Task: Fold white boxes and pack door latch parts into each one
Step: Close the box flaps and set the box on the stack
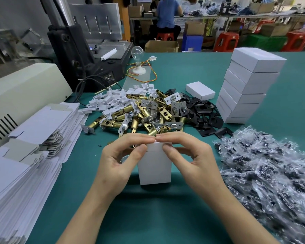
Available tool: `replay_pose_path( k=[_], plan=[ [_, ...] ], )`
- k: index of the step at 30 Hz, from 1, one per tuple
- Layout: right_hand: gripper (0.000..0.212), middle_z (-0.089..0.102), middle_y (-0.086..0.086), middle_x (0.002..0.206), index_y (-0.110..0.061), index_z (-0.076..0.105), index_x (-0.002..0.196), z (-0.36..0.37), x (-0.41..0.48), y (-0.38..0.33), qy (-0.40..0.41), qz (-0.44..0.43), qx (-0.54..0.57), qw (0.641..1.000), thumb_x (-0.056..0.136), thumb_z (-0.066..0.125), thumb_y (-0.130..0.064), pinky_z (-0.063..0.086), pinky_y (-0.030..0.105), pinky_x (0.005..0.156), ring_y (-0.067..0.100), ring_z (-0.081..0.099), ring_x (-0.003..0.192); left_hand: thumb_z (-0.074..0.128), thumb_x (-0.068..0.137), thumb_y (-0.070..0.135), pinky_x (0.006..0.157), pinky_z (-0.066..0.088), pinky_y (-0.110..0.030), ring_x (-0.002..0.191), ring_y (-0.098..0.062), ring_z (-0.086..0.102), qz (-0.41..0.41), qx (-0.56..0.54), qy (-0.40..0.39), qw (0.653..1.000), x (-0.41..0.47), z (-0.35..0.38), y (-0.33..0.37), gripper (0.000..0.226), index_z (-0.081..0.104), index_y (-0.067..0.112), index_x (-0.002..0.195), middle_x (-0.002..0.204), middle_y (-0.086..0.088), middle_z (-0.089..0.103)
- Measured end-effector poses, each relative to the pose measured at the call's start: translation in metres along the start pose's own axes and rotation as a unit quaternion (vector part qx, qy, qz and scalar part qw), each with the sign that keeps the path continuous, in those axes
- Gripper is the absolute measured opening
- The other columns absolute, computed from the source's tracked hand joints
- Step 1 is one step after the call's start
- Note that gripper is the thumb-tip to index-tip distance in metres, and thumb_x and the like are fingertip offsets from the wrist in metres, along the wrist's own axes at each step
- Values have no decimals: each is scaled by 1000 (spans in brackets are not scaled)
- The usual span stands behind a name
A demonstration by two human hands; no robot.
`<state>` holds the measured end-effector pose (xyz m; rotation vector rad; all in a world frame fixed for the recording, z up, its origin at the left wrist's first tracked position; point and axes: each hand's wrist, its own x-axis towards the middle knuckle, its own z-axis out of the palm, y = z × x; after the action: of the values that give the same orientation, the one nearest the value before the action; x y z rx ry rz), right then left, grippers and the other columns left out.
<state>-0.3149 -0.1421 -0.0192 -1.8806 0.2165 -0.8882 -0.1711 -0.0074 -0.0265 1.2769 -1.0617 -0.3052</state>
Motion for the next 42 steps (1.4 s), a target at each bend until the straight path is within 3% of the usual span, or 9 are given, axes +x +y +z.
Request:
replay_pose_path(
  k=[5,12,26,34,39,42],
  plan=[
    [24,74,-12,111,-22,77,109,3,-1,-2,20,-2,-18,1000,96,66,-5,58,25,81,16,68,112,62,97,27,89,56,-28,113,-27,70,-4,17,13,1000,0,2,1,21,79,32,109,114,0,78],
    [24,72,-14,106,-23,76,107,10,-2,-3,52,-15,-40,998,95,68,-4,59,23,77,17,68,107,68,94,29,82,54,-18,107,-20,72,-5,60,36,998,-1,4,1,19,79,37,106,109,6,78],
    [20,74,-12,110,-20,77,109,3,2,2,23,-33,-43,998,95,68,-8,58,28,83,16,68,112,64,96,28,90,58,-33,114,-30,69,-11,27,8,1000,0,2,1,17,77,32,106,114,-2,76],
    [19,76,-16,104,-25,78,106,1,2,-2,21,-1,-28,999,96,65,-15,58,26,79,14,71,103,63,96,28,85,54,-24,106,-24,70,-16,13,3,1000,0,3,1,16,76,34,104,108,0,75],
    [19,75,-15,104,-22,78,106,-2,2,-2,8,-7,-46,999,94,67,-14,56,22,79,15,70,104,63,96,26,89,55,-28,109,-28,70,-3,7,-5,1000,1,2,-1,18,76,36,105,110,-2,75],
    [19,76,-14,104,-21,78,107,-3,1,-1,2,-13,-54,998,94,67,-13,56,28,82,17,69,106,63,96,25,91,55,-29,113,-32,69,1,-3,-10,1000,1,1,-2,18,76,34,105,113,-3,75]
  ],
)
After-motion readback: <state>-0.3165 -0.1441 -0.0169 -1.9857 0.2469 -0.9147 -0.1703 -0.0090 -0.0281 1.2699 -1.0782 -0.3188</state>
